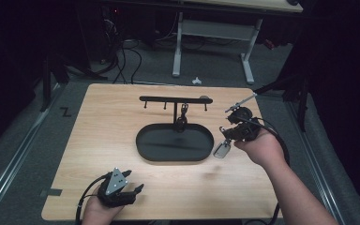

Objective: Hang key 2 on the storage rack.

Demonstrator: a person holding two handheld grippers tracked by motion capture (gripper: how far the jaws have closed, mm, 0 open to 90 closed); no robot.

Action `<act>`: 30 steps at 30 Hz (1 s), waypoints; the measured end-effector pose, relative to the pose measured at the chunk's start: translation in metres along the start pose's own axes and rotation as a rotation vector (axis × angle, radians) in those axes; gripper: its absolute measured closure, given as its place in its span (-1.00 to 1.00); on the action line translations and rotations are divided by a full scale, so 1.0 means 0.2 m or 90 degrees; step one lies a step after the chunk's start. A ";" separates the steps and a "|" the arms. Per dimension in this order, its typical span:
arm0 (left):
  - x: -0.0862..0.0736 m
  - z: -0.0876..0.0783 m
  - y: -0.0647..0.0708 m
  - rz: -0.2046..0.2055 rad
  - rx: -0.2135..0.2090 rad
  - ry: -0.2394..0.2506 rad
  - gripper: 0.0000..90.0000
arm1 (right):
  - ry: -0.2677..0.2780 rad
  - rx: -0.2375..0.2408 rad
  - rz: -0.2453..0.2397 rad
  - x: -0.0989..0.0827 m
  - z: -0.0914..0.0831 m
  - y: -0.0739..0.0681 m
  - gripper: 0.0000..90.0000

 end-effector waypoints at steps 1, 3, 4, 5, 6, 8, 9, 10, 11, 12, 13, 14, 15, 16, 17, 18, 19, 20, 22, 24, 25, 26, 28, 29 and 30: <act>0.00 0.00 0.00 0.000 0.000 0.000 -0.29 | 0.000 0.000 0.000 0.00 0.00 0.00 0.92; 0.00 0.00 0.00 -0.001 0.001 0.001 -0.29 | 0.001 0.002 -0.001 0.02 0.00 -0.01 0.92; 0.00 0.00 0.00 -0.001 0.002 0.002 -0.29 | -0.001 0.001 -0.003 0.04 0.01 -0.02 0.92; 0.00 0.00 0.00 -0.001 0.002 0.002 -0.29 | -0.001 0.001 -0.003 0.04 0.01 -0.02 0.92; 0.00 0.00 0.00 -0.002 0.002 0.004 -0.29 | 0.000 0.002 -0.005 0.05 0.01 -0.02 0.92; 0.00 -0.01 0.00 -0.002 0.001 0.002 -0.29 | 0.002 0.004 -0.004 0.08 0.02 -0.03 0.92; 0.00 -0.01 0.00 -0.001 0.002 0.003 -0.29 | 0.003 0.006 -0.007 0.10 0.02 -0.03 0.92; 0.00 -0.01 0.00 -0.001 0.002 0.003 -0.29 | 0.003 0.005 -0.008 0.11 0.02 -0.04 0.92; 0.00 -0.01 0.00 -0.001 0.002 0.003 -0.29 | 0.003 0.005 -0.010 0.12 0.02 -0.04 0.92; 0.00 0.00 0.00 0.000 0.002 0.002 -0.29 | 0.005 0.005 -0.010 0.14 0.02 -0.04 0.92; 0.00 0.00 0.00 0.000 0.002 0.002 -0.29 | 0.005 0.005 -0.010 0.14 0.02 -0.04 0.92; 0.00 0.00 0.00 -0.001 0.002 0.001 -0.29 | 0.008 0.006 -0.008 0.17 0.03 -0.05 0.92; 0.00 0.00 0.00 -0.001 0.002 0.001 -0.29 | 0.008 0.006 -0.008 0.17 0.03 -0.05 0.92; -0.01 -0.01 -0.01 0.001 0.002 0.000 -0.29 | 0.008 0.006 -0.010 0.18 0.03 -0.05 0.92; -0.01 -0.01 -0.01 0.000 0.001 -0.001 -0.29 | 0.011 0.007 -0.011 0.20 0.03 -0.05 0.92; -0.01 -0.01 -0.01 -0.002 0.002 0.001 -0.29 | 0.012 0.007 -0.012 0.21 0.04 -0.05 0.92; -0.01 -0.01 -0.01 -0.002 0.001 -0.001 -0.29 | 0.012 0.009 -0.009 0.22 0.04 -0.05 0.92; -0.01 -0.01 -0.01 -0.003 0.002 0.001 -0.29 | 0.013 0.009 -0.008 0.25 0.05 -0.05 0.92; -0.01 -0.01 -0.01 -0.004 0.002 0.001 -0.29 | 0.015 0.011 -0.004 0.27 0.06 -0.05 0.92; -0.01 -0.01 -0.01 -0.004 0.001 0.000 -0.29 | 0.015 0.011 -0.003 0.27 0.07 -0.05 0.92; -0.01 -0.01 -0.01 -0.004 0.001 0.000 -0.29 | 0.016 0.011 -0.004 0.28 0.07 -0.05 0.92; -0.01 -0.01 -0.01 -0.004 0.002 0.001 -0.29 | 0.016 0.012 -0.002 0.29 0.08 -0.05 0.92; -0.01 -0.01 -0.01 -0.004 0.002 0.001 -0.29 | 0.019 0.016 -0.002 0.31 0.08 -0.06 0.92; -0.01 -0.01 -0.01 -0.004 0.004 0.001 -0.29 | 0.018 0.016 -0.004 0.31 0.08 -0.06 0.92; -0.01 -0.01 -0.01 -0.004 0.004 0.001 -0.29 | 0.018 0.016 -0.004 0.31 0.08 -0.06 0.92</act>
Point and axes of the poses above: each handheld gripper's, and its own axes: z roughly forward along the jaws, x roughly out of its top, y roughly to its right, the point moved 9 cm from there along z, roughly forward along the jaws, and after that the axes turned 8 degrees about z, right-handed, at the moved point
